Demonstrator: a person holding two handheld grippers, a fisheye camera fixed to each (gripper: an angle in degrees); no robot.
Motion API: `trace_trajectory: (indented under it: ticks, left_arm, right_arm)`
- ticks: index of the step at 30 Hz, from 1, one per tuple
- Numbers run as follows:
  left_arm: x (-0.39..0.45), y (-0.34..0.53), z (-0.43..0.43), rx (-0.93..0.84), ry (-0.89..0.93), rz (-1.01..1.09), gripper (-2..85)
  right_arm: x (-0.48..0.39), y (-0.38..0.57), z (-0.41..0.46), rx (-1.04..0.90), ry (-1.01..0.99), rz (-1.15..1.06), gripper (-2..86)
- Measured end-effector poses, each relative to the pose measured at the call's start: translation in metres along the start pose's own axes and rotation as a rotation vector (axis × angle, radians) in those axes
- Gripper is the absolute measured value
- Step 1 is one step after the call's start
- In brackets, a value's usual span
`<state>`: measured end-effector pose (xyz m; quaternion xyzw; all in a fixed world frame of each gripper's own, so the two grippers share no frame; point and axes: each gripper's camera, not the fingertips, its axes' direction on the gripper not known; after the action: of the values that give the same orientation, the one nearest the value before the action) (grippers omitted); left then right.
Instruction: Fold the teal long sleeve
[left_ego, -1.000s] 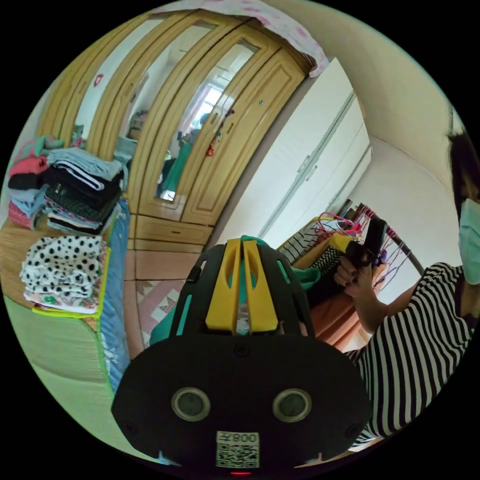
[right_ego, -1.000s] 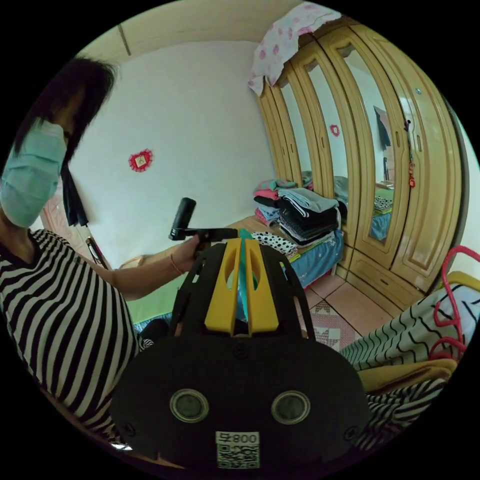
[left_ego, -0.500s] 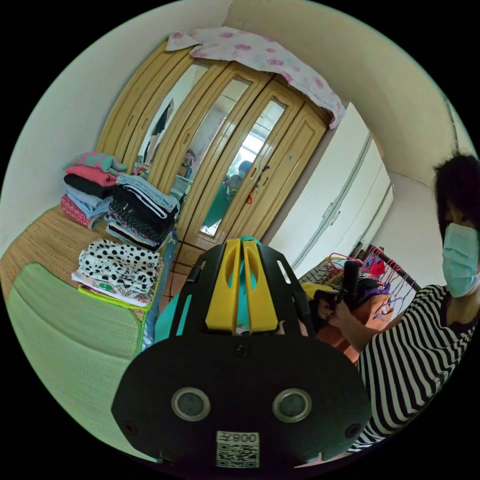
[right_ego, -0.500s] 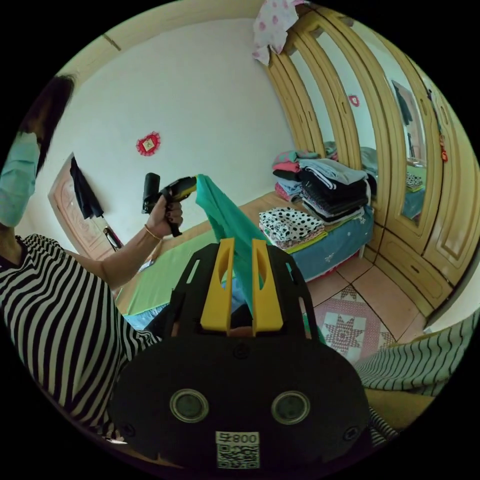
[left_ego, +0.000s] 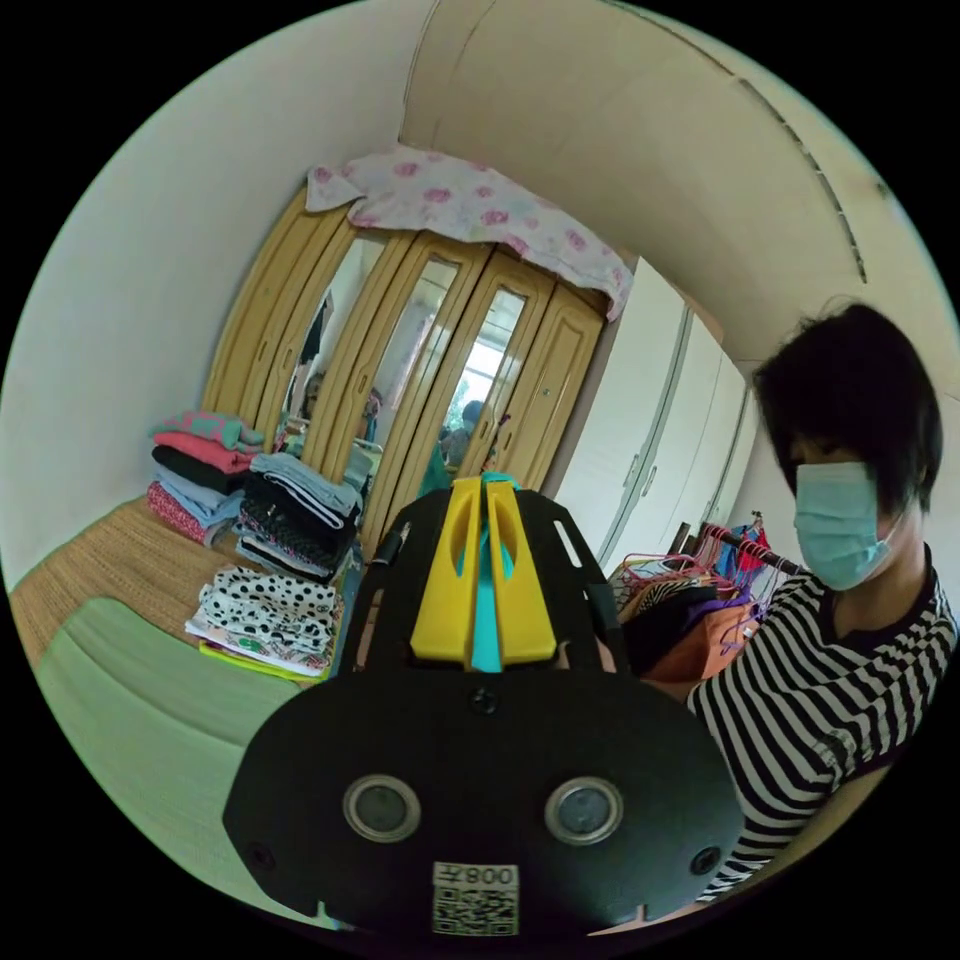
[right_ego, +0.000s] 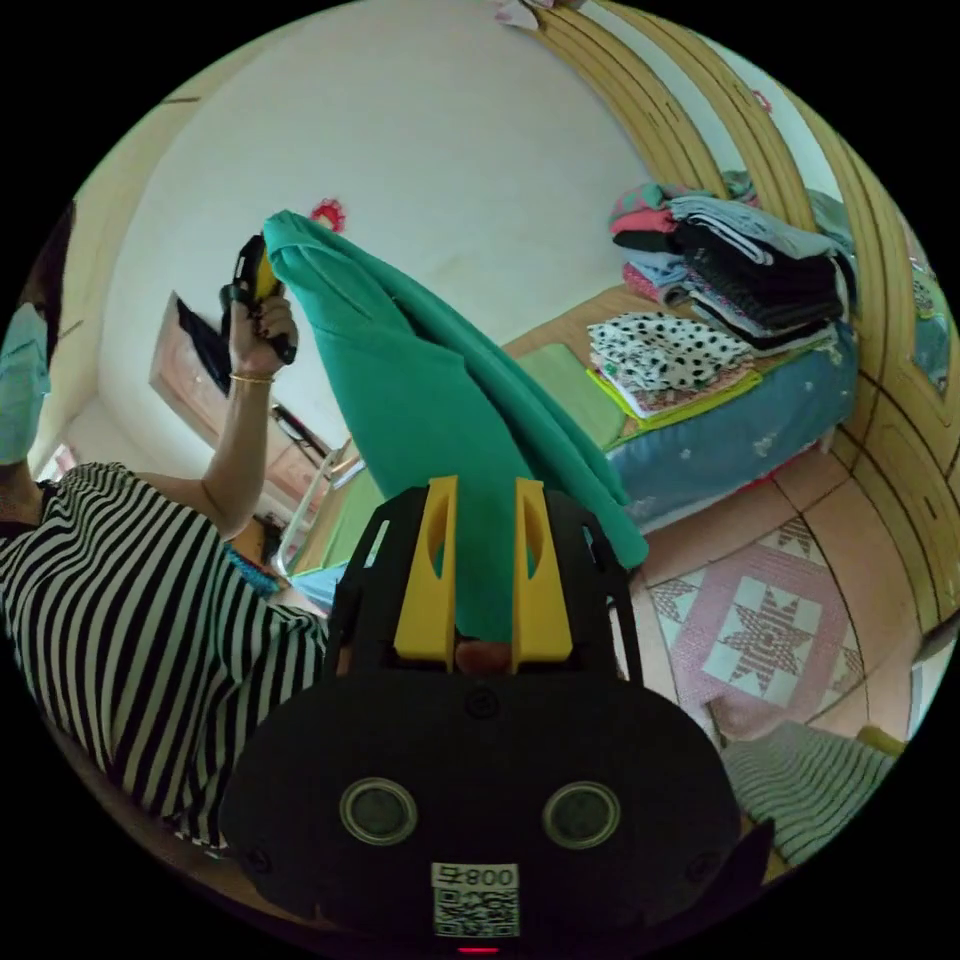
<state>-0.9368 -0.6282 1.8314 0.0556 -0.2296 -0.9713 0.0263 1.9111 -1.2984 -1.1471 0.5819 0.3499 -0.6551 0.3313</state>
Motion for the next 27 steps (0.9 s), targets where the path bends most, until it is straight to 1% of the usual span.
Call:
trace_trajectory:
  ticks: [2, 6, 8, 12, 15, 18, 24, 27]
  left_arm:
    - [0.022, -0.020, -0.012, 0.047, -0.027, 0.013, 0.4]
    - [0.079, -0.064, -0.039, 0.122, -0.101, 0.072, 0.5]
    - [0.105, -0.080, -0.046, 0.145, -0.118, 0.089, 0.5]
    - [0.167, -0.116, -0.053, 0.146, -0.183, 0.134, 0.5]
    - [0.211, -0.141, -0.055, 0.145, -0.210, 0.158, 0.4]
    - [0.256, -0.165, -0.055, 0.144, -0.227, 0.195, 0.4]
    - [0.334, -0.200, -0.045, 0.145, -0.268, 0.225, 0.4]
    - [0.367, -0.214, -0.044, 0.177, -0.265, 0.217, 0.4]
  right_arm:
    - [-0.012, -0.016, 0.002, 0.011, -0.131, -0.064, 8.2]
    - [-0.053, -0.039, 0.023, -0.032, -0.226, -0.189, 8.1]
    - [-0.083, -0.052, 0.044, -0.090, -0.284, -0.279, 8.0]
    - [-0.109, -0.071, 0.071, -0.156, -0.341, -0.336, 7.9]
    - [-0.116, -0.085, 0.062, -0.115, -0.333, -0.352, 8.0]
    - [-0.110, -0.099, 0.040, -0.032, -0.290, -0.350, 8.5]
    - [-0.087, -0.152, 0.036, -0.020, -0.391, -0.330, 9.0]
    - [-0.087, -0.162, 0.017, 0.049, -0.388, -0.314, 9.5]
